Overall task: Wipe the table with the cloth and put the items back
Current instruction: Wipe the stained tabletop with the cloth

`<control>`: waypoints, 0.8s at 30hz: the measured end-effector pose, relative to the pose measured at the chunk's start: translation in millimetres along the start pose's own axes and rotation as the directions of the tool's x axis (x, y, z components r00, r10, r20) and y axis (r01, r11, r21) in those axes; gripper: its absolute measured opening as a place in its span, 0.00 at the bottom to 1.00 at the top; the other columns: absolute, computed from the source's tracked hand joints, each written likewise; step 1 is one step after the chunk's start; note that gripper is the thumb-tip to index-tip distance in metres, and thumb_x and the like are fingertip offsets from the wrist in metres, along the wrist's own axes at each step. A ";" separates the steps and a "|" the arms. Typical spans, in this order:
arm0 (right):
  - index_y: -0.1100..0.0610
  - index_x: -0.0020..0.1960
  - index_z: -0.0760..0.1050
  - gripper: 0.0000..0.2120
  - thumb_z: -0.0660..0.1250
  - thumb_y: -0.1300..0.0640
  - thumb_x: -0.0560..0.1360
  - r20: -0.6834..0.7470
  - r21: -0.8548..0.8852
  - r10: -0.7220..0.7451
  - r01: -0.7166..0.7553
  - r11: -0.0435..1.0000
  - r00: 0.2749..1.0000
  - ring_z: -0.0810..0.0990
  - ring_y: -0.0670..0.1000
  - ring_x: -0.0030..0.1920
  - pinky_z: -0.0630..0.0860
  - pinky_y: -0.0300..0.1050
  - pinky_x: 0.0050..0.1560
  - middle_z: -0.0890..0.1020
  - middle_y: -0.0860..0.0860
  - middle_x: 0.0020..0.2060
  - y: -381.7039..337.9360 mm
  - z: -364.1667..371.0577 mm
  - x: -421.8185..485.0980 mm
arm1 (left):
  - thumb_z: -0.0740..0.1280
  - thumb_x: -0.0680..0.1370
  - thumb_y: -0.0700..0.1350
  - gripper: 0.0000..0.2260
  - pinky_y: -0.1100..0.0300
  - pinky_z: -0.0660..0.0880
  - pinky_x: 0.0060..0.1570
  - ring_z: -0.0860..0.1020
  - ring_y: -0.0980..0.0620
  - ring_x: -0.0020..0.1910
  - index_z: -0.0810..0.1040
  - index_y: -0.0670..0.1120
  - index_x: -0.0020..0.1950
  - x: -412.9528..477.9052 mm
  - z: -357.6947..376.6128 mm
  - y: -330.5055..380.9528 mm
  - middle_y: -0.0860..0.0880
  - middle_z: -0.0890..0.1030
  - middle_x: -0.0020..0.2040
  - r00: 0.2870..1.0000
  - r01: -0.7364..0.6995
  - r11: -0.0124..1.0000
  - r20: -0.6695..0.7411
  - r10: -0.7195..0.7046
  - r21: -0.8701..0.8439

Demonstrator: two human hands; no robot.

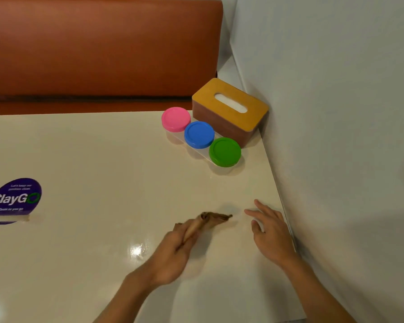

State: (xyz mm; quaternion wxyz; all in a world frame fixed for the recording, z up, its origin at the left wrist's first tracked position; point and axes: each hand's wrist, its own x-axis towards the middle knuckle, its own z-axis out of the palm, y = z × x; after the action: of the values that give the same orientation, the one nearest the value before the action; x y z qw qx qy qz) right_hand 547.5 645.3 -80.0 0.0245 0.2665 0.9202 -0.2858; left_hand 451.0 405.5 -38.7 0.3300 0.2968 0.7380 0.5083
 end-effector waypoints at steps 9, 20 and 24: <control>0.49 0.64 0.76 0.18 0.63 0.62 0.77 0.024 -0.038 -0.005 0.006 0.999 1.000 0.65 0.54 0.71 0.67 0.53 0.69 0.67 0.47 0.73 -5.2 2.4 -4.7 | 0.54 0.78 0.42 0.24 0.43 0.59 0.72 0.67 0.41 0.72 0.63 0.54 0.75 10.6 -74.1 -31.5 0.49 0.71 0.73 0.935 0.122 0.892 -0.352 0.044 0.435; 0.48 0.66 0.75 0.19 0.64 0.61 0.77 0.042 -0.053 -0.009 0.011 0.999 0.999 0.63 0.54 0.73 0.65 0.54 0.70 0.65 0.46 0.74 1.2 8.1 -5.6 | 0.48 0.78 0.52 0.31 0.35 0.27 0.67 0.28 0.40 0.74 0.33 0.57 0.76 -13.2 80.3 -48.7 0.54 0.33 0.78 0.960 0.275 0.603 -0.182 -0.212 0.749; 0.47 0.66 0.75 0.18 0.62 0.60 0.78 0.096 0.010 -0.010 0.009 1.000 0.995 0.57 0.52 0.76 0.59 0.50 0.74 0.62 0.46 0.76 -1.3 9.3 -5.8 | 0.48 0.80 0.55 0.28 0.42 0.23 0.66 0.28 0.44 0.75 0.38 0.60 0.78 -22.0 116.2 -29.9 0.61 0.37 0.78 0.971 0.210 0.735 -0.053 -0.231 0.645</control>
State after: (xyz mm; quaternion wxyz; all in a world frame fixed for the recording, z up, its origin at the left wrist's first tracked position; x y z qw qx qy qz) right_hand 550.8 636.6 -86.0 0.0662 0.2484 0.9177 -0.3030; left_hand 552.9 443.7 -93.7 0.2767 0.3103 0.8923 0.1757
